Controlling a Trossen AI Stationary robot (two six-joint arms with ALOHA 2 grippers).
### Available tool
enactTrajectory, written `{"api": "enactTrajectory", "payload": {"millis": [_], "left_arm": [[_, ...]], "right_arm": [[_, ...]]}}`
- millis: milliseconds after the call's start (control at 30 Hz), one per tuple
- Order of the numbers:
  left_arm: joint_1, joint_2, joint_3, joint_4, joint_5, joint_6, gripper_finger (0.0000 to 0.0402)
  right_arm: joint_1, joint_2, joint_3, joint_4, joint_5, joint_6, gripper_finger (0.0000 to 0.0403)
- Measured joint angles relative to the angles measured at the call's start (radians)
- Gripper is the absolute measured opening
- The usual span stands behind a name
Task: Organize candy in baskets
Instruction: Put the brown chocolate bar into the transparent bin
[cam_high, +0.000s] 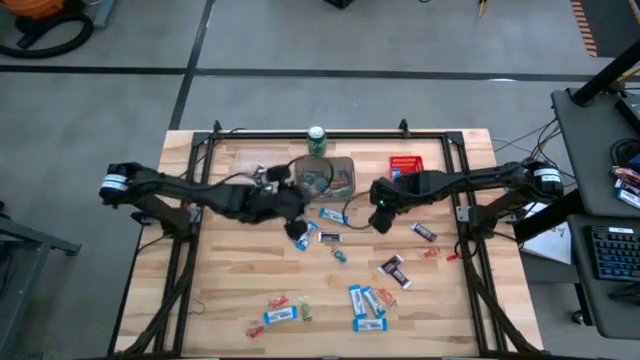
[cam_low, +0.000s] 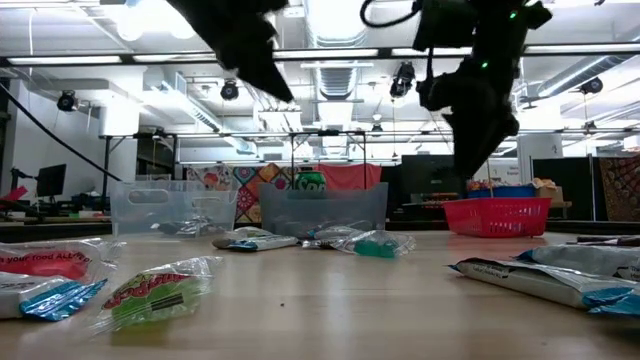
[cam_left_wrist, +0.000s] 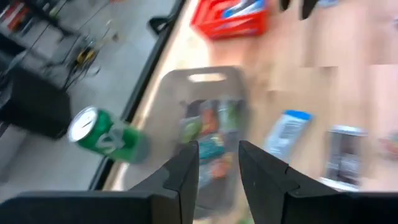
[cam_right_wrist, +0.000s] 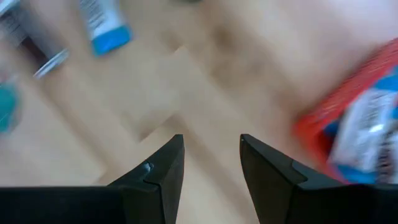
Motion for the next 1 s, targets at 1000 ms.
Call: {"api": "enactTrajectory", "payload": {"millis": [1000], "left_arm": [[-0.376, -0.085, -0.077, 0.055, 0.000, 0.041, 0.0074]], "right_arm": [[0.159, 0.000, -0.233, -0.295, -0.072, 0.309, 0.0148]]}}
